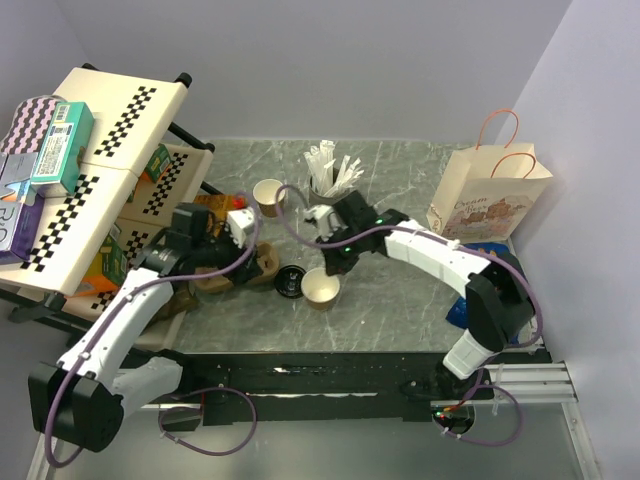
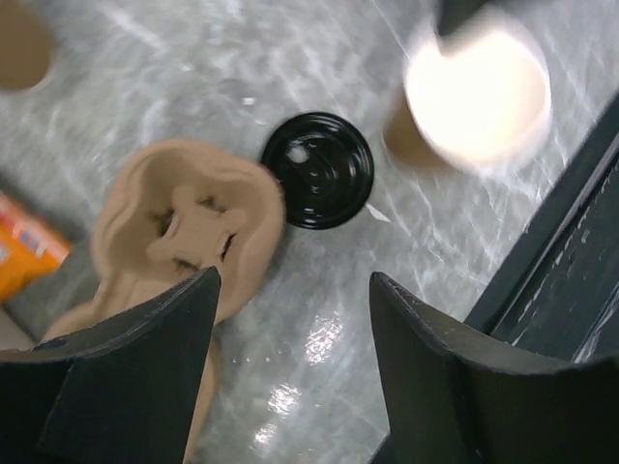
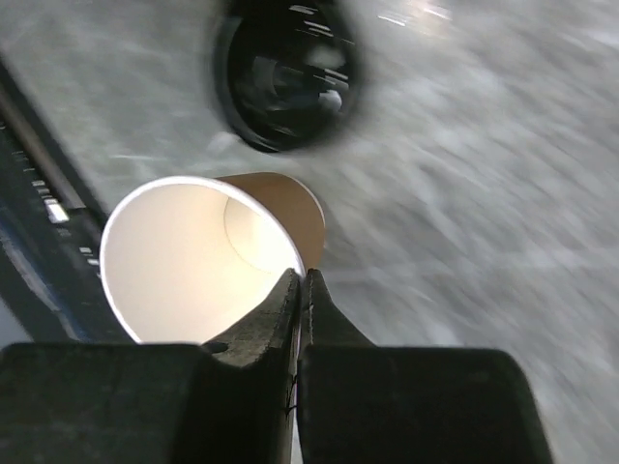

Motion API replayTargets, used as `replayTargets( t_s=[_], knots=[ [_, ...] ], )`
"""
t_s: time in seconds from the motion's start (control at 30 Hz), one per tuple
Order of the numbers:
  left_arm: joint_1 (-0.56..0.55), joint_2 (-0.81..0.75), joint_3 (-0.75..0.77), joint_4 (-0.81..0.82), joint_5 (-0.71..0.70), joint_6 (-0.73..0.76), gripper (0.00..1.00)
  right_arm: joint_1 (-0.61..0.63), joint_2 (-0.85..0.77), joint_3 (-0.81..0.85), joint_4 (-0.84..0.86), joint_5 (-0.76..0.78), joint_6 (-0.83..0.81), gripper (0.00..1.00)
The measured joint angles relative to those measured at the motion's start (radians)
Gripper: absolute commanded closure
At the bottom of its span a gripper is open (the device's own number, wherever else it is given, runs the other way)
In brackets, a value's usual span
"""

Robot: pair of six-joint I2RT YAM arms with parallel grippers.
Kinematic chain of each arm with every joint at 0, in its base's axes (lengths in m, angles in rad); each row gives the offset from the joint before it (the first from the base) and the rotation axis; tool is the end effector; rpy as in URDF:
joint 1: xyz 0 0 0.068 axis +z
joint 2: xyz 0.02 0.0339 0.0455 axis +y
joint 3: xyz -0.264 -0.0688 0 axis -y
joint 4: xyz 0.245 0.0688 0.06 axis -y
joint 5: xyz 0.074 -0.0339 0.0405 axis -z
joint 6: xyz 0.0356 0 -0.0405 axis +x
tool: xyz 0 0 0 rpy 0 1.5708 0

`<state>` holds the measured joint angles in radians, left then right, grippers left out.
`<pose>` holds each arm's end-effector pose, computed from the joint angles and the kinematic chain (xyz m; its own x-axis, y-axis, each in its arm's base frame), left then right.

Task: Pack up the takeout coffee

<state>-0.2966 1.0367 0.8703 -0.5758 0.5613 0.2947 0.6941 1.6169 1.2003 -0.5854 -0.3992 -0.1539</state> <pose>0.1990 -0.0806 0.2889 -0.4377 0.3909 -0.8097 0.7835 0.6076 -0.1302 0.2510 0.2269 0.2430 -0.5249 -0.6206 -0.5825 -0.8407 0.4849 0.2410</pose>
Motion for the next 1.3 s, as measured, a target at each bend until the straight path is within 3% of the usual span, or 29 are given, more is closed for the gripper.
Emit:
replayTargets(
  t_s=[0.23, 0.3, 0.33, 0.43, 0.53, 0.77, 1.03, 1.13, 1.3],
  knots=[
    [-0.244, 0.071, 0.000, 0.014, -0.064, 0.186, 0.33, -0.193, -0.025, -0.013, -0.066, 0.037, -0.062, 0.97],
    [-0.303, 0.100, -0.005, 0.034, -0.098, 0.229, 0.34, -0.200, -0.021, -0.013, -0.080, 0.048, -0.073, 0.81],
    [-0.328, 0.116, -0.011, 0.048, -0.118, 0.249, 0.34, -0.199, -0.019, -0.013, -0.082, 0.050, -0.077, 0.62],
    [-0.388, 0.168, -0.029, 0.080, -0.166, 0.297, 0.35, -0.198, -0.016, -0.011, -0.087, 0.054, -0.079, 0.38],
    [-0.433, 0.226, -0.036, 0.109, -0.204, 0.322, 0.35, -0.197, -0.016, -0.007, -0.090, 0.062, -0.091, 0.28],
    [-0.494, 0.361, -0.037, 0.208, -0.283, 0.319, 0.37, -0.211, -0.029, 0.057, -0.172, 0.052, -0.121, 0.22],
    [-0.523, 0.498, -0.022, 0.258, -0.356, 0.301, 0.49, -0.231, -0.174, 0.122, -0.204, 0.014, -0.132, 0.21],
    [-0.528, 0.515, -0.015, 0.274, -0.381, 0.289, 0.55, -0.235, -0.229, 0.122, -0.190, 0.012, -0.131, 0.20],
    [-0.530, 0.550, 0.010, 0.280, -0.429, 0.283, 0.73, -0.237, -0.267, 0.138, -0.166, 0.013, -0.132, 0.20]
  ],
)
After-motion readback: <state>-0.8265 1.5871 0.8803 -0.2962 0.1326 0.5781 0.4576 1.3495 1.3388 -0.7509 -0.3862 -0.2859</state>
